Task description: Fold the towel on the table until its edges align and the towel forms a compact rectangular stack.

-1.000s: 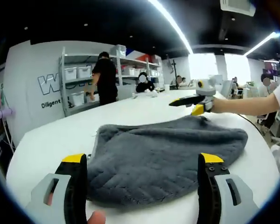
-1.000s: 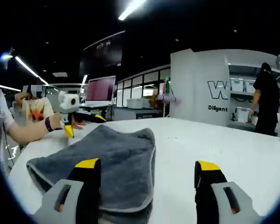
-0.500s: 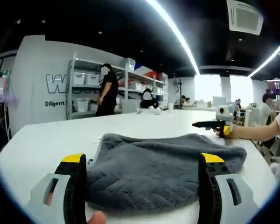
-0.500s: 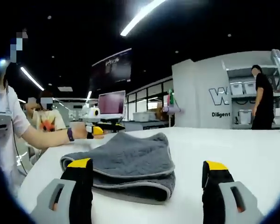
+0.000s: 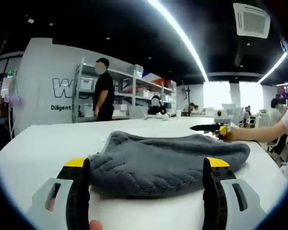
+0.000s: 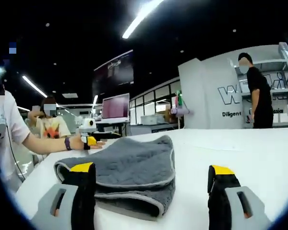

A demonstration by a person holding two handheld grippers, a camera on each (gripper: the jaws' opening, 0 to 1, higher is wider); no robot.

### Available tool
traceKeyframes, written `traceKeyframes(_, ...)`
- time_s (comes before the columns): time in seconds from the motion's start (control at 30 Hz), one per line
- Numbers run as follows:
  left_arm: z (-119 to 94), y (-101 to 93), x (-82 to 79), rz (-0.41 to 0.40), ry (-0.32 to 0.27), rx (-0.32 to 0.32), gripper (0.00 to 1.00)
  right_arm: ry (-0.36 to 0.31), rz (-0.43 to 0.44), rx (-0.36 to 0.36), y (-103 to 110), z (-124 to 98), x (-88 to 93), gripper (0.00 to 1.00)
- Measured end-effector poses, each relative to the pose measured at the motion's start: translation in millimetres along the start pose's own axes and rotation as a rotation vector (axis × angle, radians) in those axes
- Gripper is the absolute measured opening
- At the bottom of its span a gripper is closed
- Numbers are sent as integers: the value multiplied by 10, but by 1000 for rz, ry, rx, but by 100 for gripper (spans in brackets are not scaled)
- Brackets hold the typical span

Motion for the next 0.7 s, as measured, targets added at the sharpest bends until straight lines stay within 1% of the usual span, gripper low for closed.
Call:
traceKeyframes(0.03,3,16,19,-9,4,-2,95,9,2,2,-21,29,13,99)
traceKeyframes(0.13,-28,79,27,-22,-12,-25,94,92,-14,32,-84,71,141,96)
traceKeyframes(0.17,-39,101,31,-28,-14,-31,94,113,-18,30,-67,68,168,94)
traceKeyframes(0.33,-33,103,14,-55,-27,-32,93,105,-3,-7,11,35,158,81)
traceKeyframes(0.43,-27,136,23,-52,-19,-46,91,97,2,-29,61,24,148,76)
traceKeyframes(0.5,-19,139,21,-46,-17,-47,91,110,18,-39,88,27,169,71)
traceKeyframes(0.6,-10,122,17,-38,-15,-48,91,125,22,-52,134,18,193,62)
traceKeyframes(0.7,1,89,28,-18,-1,-38,91,130,31,-61,168,13,198,60)
Point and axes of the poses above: the point that each gripper's makers call its tool centre point, and the gripper's own axes: z roughly forward along the fingers, y roughly to its left, x roughly out of its underside, the point moved 2 cm from there along -z, roughly backward along the fingers, and after that the axes turned 1 degree about -y, right-handed, at the moved point
